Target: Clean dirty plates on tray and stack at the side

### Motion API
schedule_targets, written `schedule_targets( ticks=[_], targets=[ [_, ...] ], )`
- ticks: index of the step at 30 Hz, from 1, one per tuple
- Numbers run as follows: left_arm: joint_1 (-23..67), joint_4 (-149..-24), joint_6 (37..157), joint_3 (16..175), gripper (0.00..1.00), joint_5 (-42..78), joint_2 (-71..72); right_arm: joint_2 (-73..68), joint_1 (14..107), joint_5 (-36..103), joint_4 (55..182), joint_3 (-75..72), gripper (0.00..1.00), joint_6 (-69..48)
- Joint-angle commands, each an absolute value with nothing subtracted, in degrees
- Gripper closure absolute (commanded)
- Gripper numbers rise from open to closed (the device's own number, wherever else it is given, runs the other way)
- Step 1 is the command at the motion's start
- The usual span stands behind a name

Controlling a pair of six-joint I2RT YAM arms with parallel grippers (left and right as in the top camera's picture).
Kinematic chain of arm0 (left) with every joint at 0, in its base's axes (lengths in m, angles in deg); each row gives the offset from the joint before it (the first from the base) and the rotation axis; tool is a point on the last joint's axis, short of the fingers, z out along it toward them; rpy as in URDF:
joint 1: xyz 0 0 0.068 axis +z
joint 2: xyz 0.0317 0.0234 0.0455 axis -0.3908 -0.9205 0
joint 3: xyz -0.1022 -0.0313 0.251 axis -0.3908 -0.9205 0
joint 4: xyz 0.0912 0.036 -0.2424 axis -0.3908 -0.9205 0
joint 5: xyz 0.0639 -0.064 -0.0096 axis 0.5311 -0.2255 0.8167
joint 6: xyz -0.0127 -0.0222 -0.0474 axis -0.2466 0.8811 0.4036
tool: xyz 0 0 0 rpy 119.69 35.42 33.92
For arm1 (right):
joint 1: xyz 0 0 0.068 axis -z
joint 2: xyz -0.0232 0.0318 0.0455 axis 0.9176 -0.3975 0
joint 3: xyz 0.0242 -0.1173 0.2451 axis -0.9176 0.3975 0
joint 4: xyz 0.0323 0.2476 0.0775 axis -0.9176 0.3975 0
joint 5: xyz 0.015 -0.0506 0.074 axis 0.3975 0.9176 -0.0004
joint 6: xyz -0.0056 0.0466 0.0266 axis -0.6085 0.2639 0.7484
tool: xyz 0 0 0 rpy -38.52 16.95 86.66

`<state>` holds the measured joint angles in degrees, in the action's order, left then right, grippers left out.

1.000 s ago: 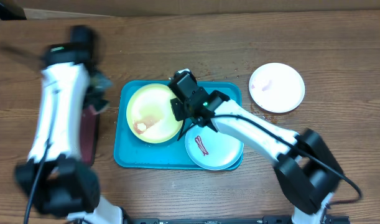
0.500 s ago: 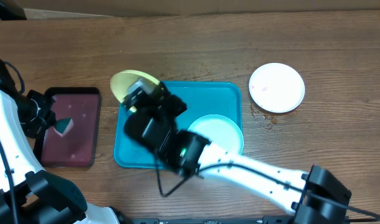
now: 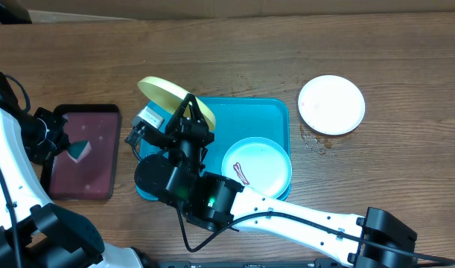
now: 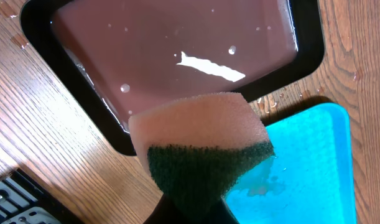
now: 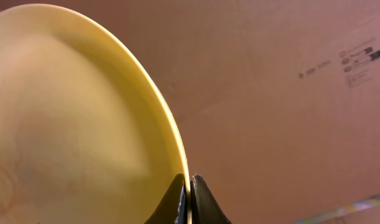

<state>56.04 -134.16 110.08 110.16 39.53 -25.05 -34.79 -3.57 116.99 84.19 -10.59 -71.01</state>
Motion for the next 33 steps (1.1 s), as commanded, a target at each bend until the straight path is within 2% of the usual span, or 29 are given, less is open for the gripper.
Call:
schedule_targets(
  ticks=[1, 3, 7, 9, 14, 18, 21, 27, 33],
  targets=[
    [56.1, -134.3, 109.1, 110.0, 0.96, 38.5, -25.2, -33.4, -3.1, 119.5, 83.8, -11.7, 0.96, -69.8],
    [56.1, -134.3, 109.1, 110.0, 0.96, 38.5, -25.2, -33.4, -2.3, 119.5, 85.2, -11.7, 0.96, -63.8],
    [56.1, -134.3, 108.7, 110.0, 0.96, 38.5, -25.2, -33.4, 2.7, 116.6, 99.2, -11.7, 0.97, -39.6],
    [56.0, -134.3, 108.7, 110.0, 0.96, 38.6, -25.2, -33.4, 7.6, 104.2, 112.5, -11.7, 0.97, -22.2],
    [56.0, -134.3, 108.7, 110.0, 0.96, 39.6, -25.2, -33.0, 20.5, 73.7, 124.6, -11.7, 0.96, 2.0],
    [56.0, -134.2, 108.7, 110.0, 0.96, 39.8, -25.2, -31.8, 32.6, 50.1, 125.2, -11.7, 0.96, 4.2],
    [56.0, -134.1, 108.7, 110.0, 0.96, 39.8, -25.2, -31.7, 42.0, 40.1, 127.5, -11.7, 0.96, 4.2],
    [55.8, -133.7, 108.7, 110.0, 0.96, 39.8, -25.2, -32.6, 61.6, 40.8, 137.5, -10.9, 0.96, 1.9],
    [55.0, -133.2, 108.7, 110.0, 0.96, 39.9, -25.2, -33.8, 74.8, 39.6, 138.0, -7.9, 0.96, -1.0]
  ],
)
